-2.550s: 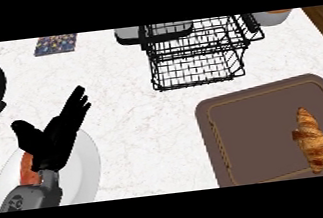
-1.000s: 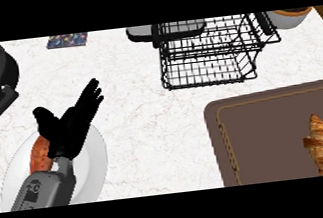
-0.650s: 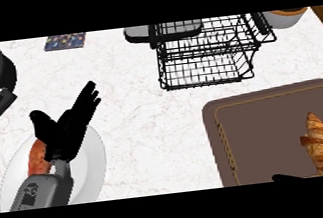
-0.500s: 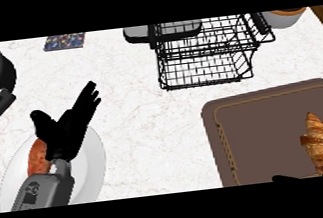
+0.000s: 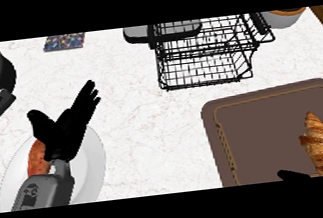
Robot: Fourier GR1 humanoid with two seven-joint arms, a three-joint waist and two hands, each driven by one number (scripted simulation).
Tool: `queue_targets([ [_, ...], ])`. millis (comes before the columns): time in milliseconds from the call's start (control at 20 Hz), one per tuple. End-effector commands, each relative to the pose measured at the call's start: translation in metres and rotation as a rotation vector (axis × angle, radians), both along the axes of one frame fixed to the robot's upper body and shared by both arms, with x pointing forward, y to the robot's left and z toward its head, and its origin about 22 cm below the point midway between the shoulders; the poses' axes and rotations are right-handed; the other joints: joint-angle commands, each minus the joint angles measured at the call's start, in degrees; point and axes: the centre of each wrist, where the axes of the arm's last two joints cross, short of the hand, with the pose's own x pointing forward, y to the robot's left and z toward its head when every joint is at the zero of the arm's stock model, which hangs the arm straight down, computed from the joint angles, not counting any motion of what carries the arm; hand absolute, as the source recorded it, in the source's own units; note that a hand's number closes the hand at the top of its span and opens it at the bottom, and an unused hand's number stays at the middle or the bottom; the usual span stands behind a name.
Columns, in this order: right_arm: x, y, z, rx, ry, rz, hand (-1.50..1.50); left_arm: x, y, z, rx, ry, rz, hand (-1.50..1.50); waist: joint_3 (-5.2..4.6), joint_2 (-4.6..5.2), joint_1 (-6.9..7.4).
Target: Pick the croissant from the tray and place it in the tiered basket
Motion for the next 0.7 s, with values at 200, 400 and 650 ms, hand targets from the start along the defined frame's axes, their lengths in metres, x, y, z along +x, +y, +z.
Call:
queue_targets([
  [200,0.011,-0.015,-0.040,0.033,-0.052,-0.022,-1.50,0.000,-0.004,-0.001,-0.001,0.002,0.015,0.00,0.01,0.02,0.07],
  [400,-0.008,-0.030,-0.038,0.043,-0.081,-0.045,-1.50,-0.002,0.002,-0.009,0.013,0.009,0.019,0.00,0.00,-0.01,-0.09],
  [650,0.003,-0.056,-0.051,0.050,-0.055,-0.047,-1.50,-0.001,0.014,-0.013,0.017,0.008,0.011,0.00,0.00,0.05,0.01],
])
